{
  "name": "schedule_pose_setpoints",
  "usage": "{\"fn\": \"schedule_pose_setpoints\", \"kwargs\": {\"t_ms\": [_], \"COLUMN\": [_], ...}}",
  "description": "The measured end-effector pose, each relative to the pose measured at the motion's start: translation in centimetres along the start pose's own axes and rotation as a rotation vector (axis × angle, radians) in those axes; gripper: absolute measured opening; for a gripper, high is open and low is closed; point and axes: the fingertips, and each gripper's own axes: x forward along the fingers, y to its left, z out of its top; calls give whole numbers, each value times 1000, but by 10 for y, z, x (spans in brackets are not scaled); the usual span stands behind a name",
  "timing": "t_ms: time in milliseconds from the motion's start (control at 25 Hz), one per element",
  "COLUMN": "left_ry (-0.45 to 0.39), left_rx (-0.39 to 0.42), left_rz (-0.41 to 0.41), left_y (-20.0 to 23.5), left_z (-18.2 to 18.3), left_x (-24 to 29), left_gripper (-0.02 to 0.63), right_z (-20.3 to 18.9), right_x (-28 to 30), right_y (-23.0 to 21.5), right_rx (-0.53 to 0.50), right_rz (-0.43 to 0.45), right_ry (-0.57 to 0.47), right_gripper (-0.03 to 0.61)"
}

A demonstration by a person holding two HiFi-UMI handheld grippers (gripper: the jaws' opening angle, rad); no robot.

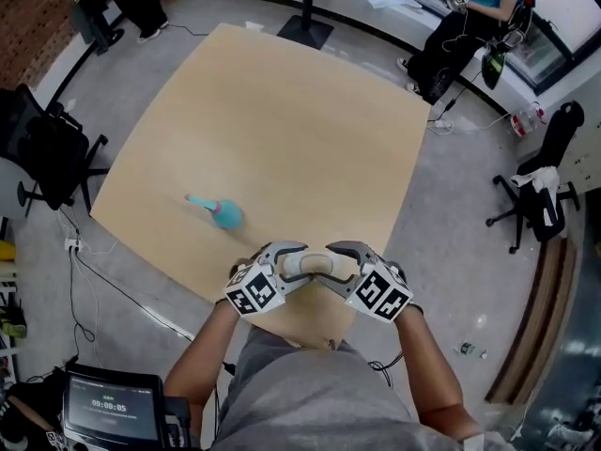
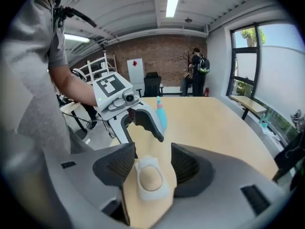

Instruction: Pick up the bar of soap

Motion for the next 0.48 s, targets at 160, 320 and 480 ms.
{"fn": "schedule_pose_setpoints", "kwargs": {"t_ms": [160,320,480], "left_ry": [51,116,157], "left_rx": [25,70,106], "left_rz": [-48,-105,-165], "left_y": [11,1,-12], "left_z": [-32,-52,-55], "left_x": [22,35,48], "left_gripper": [239,261,276], "right_z": [-35,-56,-72], "right_x": [35,52,54], "right_y": [-8,-1,4], "right_rx": [-75,-133,-180], "right_rz": [41,81,132], "right_ry": [155,243,320], "right_gripper": [232,238,241]}}
